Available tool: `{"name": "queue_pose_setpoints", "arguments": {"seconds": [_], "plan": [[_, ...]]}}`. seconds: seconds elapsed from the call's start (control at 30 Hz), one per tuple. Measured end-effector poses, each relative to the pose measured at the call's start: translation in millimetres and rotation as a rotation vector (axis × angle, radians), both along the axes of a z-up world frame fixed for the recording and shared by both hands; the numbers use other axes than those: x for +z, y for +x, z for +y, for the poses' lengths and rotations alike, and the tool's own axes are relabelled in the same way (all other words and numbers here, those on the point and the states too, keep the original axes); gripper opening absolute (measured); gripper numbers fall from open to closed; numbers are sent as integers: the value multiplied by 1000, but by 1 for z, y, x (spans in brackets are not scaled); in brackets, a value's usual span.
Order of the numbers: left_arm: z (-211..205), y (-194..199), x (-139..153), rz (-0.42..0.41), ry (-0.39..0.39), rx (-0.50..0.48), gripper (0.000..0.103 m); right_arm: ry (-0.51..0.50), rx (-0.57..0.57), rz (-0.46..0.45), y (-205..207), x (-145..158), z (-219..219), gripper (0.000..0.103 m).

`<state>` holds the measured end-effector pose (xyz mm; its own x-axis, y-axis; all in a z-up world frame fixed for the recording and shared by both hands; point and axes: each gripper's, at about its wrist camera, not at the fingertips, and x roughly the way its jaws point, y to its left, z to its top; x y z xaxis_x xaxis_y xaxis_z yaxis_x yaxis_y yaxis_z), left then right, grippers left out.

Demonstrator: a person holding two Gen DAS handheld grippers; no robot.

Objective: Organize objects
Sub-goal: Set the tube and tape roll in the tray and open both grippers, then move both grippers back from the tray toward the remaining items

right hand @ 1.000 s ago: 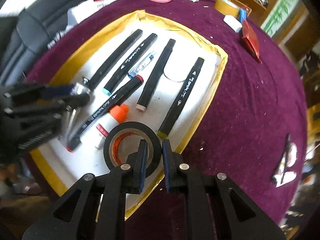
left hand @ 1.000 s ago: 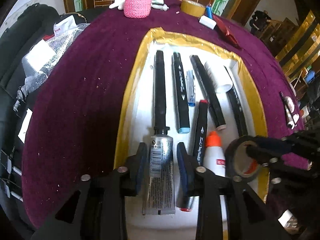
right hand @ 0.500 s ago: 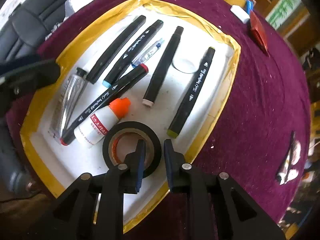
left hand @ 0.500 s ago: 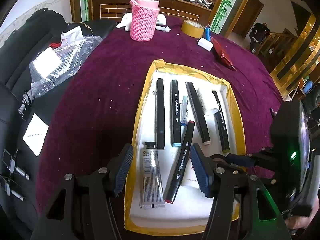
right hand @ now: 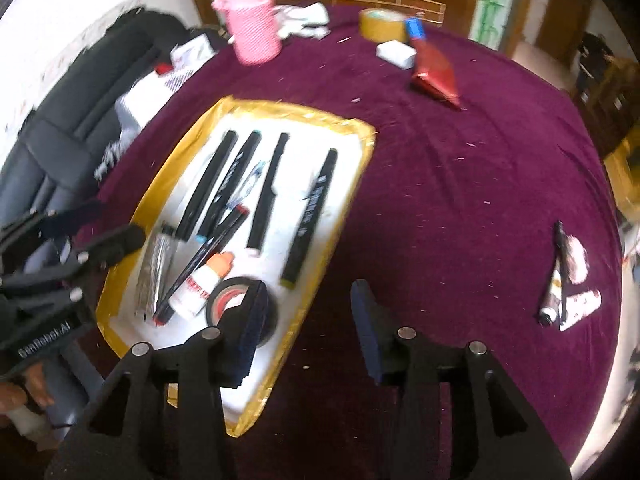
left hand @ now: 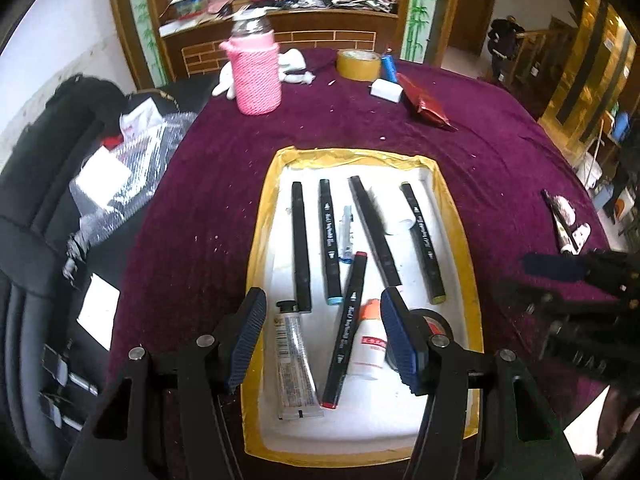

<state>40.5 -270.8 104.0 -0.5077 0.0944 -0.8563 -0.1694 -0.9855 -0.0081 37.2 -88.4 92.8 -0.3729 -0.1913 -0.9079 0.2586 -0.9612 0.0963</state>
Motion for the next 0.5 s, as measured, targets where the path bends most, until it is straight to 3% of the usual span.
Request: {"name": "queue_pose_setpoints", "arguments": {"seconds": [0.5], "plan": [[80,12,4,-7,-101,-105,53,-69,-178,-33,4,-9,96,42]]}}
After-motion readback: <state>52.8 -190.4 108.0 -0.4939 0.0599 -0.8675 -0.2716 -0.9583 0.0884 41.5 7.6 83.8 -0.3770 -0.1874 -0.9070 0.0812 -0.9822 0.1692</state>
